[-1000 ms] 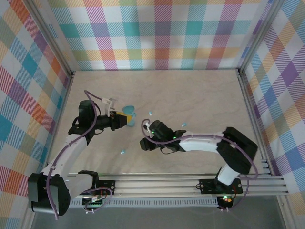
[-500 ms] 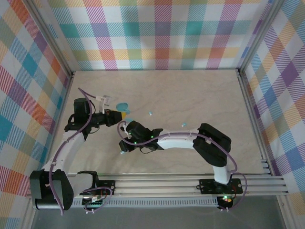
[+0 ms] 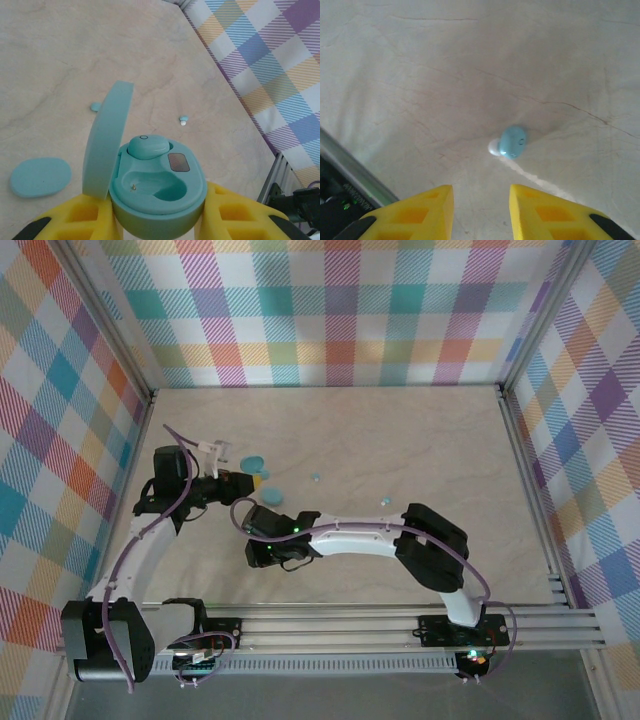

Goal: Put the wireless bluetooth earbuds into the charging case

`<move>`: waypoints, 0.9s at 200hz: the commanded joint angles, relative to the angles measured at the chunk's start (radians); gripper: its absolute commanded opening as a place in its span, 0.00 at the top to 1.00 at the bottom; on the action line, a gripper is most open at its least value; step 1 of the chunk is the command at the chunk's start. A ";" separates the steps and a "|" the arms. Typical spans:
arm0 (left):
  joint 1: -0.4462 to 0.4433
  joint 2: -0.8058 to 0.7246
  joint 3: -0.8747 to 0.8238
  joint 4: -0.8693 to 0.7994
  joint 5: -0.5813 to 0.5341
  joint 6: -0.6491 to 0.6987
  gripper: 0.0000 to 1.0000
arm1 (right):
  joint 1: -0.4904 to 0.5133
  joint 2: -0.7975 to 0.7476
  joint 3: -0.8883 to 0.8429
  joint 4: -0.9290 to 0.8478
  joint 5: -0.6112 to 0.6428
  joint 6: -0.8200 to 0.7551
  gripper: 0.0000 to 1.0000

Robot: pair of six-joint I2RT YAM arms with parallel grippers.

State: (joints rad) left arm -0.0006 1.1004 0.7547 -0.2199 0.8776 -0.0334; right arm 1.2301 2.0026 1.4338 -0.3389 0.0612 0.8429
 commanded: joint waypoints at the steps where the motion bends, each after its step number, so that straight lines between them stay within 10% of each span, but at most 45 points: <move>1: 0.016 -0.019 0.018 -0.012 -0.012 0.011 1.00 | -0.004 0.032 0.016 -0.068 0.044 0.094 0.63; 180: 0.017 -0.008 0.017 -0.004 -0.003 0.040 1.00 | -0.006 0.222 0.248 -0.216 0.065 0.050 0.69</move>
State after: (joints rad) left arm 0.0086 1.1229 0.7563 -0.2123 0.8440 -0.0101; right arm 1.2293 2.1891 1.6444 -0.5037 0.1234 0.9119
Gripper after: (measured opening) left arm 0.324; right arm 0.322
